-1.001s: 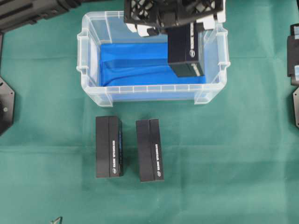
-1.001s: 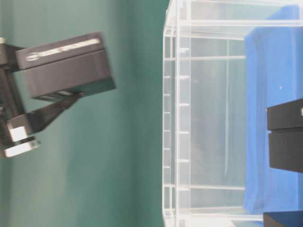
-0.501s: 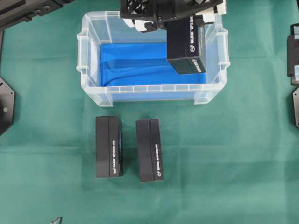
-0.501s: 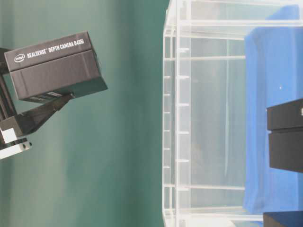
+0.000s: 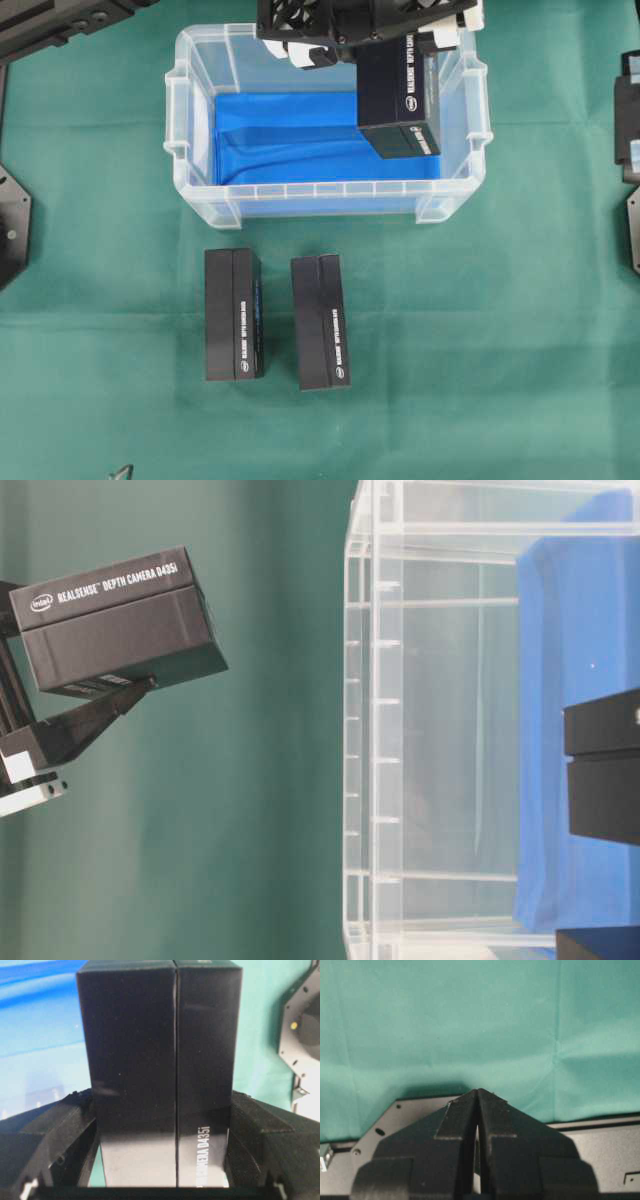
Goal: Take the box out of the case with the left arm.
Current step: 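Lift the right box up out of the case with the left gripper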
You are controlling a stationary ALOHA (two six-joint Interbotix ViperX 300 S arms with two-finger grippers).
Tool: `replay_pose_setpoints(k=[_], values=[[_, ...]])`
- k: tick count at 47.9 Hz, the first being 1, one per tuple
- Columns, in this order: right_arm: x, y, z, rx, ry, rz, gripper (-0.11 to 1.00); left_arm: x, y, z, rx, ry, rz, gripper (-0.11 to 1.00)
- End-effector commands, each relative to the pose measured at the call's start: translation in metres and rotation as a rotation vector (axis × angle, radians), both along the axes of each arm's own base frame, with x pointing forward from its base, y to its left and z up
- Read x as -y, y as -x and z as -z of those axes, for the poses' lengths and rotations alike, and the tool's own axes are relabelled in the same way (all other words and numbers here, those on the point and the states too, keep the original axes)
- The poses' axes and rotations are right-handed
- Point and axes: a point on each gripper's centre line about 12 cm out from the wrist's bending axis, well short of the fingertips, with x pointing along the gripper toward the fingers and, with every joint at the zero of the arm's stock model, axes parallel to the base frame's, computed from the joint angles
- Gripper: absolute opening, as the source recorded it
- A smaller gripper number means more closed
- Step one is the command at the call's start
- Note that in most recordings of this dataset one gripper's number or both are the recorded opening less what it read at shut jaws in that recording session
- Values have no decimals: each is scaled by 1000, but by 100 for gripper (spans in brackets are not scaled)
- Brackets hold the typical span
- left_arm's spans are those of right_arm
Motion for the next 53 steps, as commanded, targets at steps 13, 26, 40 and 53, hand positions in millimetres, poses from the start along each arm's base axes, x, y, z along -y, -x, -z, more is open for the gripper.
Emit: replay_pose_setpoints(k=[13, 26, 40, 53], values=[[0, -1, -4, 15, 2, 0, 0, 1, 16, -33, 78, -18, -5, 62], [0, -1, -4, 14, 2, 0, 0, 1, 16, -33, 75, -17, -7, 62], [0, -2, -4, 17, 2, -1, 0, 11, 15, -32, 75, -13, 8, 62], [0, -2, -4, 17, 2, -1, 0, 43, 9, -31, 79, 3, 45, 62]])
